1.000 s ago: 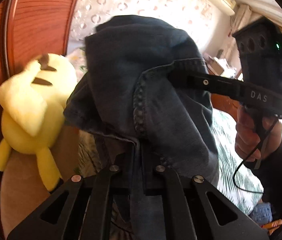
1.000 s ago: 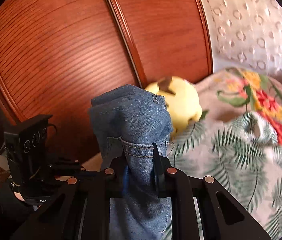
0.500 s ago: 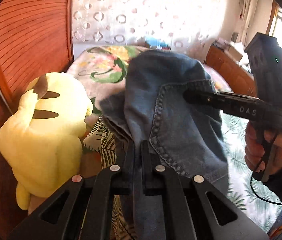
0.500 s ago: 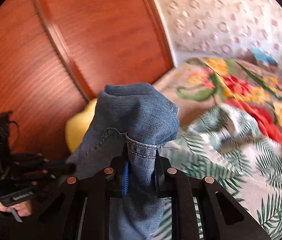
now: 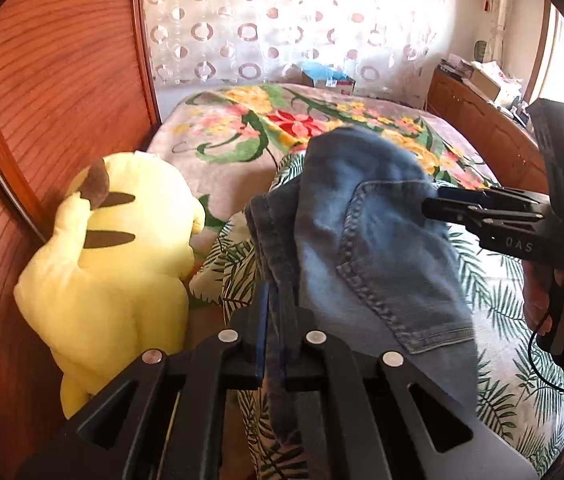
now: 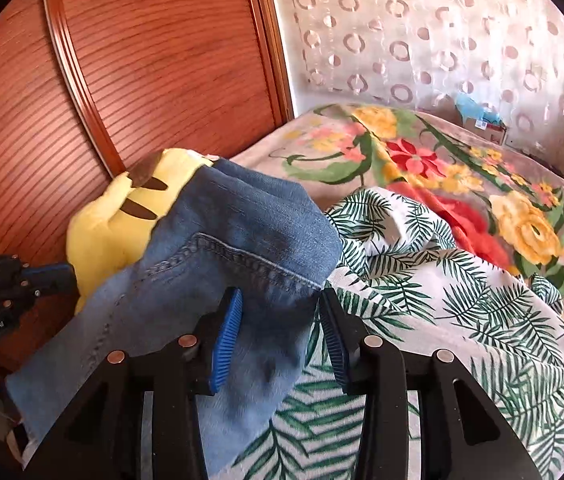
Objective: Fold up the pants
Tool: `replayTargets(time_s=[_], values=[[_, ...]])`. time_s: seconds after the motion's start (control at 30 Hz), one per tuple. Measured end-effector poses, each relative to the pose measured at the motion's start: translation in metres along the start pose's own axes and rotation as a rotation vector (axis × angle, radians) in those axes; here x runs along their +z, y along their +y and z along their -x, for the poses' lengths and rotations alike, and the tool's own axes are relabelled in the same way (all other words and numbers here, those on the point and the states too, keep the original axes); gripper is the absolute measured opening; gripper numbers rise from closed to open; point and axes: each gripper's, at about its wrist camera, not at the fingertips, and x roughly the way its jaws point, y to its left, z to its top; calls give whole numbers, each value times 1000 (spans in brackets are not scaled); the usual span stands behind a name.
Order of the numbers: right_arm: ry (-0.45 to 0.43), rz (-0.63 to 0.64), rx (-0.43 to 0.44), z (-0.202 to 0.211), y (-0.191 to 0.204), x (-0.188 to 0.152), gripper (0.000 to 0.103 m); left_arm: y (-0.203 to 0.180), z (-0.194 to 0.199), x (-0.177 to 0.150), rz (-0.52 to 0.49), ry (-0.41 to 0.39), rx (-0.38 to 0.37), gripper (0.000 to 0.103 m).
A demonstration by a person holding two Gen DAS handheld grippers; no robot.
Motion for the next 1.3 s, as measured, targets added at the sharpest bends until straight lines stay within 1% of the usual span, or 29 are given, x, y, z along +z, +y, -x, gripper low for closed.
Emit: replayTargets(time_s=[0.07, 0.1, 0.13, 0.23, 0.3, 0.33, 0.47, 0.6, 0.73, 0.8, 0.83, 0.9, 0.97, 1.07, 1.17, 1.3], values=[[-19, -5, 14, 15, 0, -6, 42, -8, 8, 0, -14, -16, -1, 12], [-32, -4, 13, 29, 5, -9, 42, -12, 11, -1, -18, -21, -5, 15], [-43, -3, 10, 38, 6, -13, 42, -19, 15, -2, -26, -28, -11, 20], [-63, -15, 13, 63, 4, -29, 42, -35, 25, -5, -52, -48, -6, 28], [-80, -17, 8, 80, 4, -41, 42, -46, 32, -7, -61, -60, -22, 40], [-89, -18, 5, 89, 4, -46, 42, -52, 36, -7, -63, -67, -24, 42], [-107, -17, -10, 122, 3, -67, 42, -74, 50, -10, -78, -98, -13, 42], [-134, -23, -25, 161, 1, -88, 42, -100, 74, -12, -90, -162, -26, 43], [-180, -33, -39, 205, 2, -107, 42, -128, 103, -14, -119, -228, -64, 44], [-207, -37, -49, 230, 3, -117, 42, -140, 115, -14, -131, -251, -47, 44], [-220, -38, -55, 239, 4, -122, 42, -146, 123, -15, -130, -275, -44, 44], [-246, -34, -66, 261, 7, -132, 42, -155, 140, -16, -117, -320, -87, 44], [-269, -32, -77, 282, 10, -143, 43, -166, 153, -17, -122, -338, -107, 45], [-303, -32, -92, 313, 15, -158, 45, -184, 170, -22, -140, -372, -103, 45], [-337, -26, -118, 337, 19, -175, 45, -197, 186, -26, -136, -394, -127, 45], [-373, -36, -143, 372, 23, -201, 46, -214, 206, -35, -124, -427, -138, 45]])
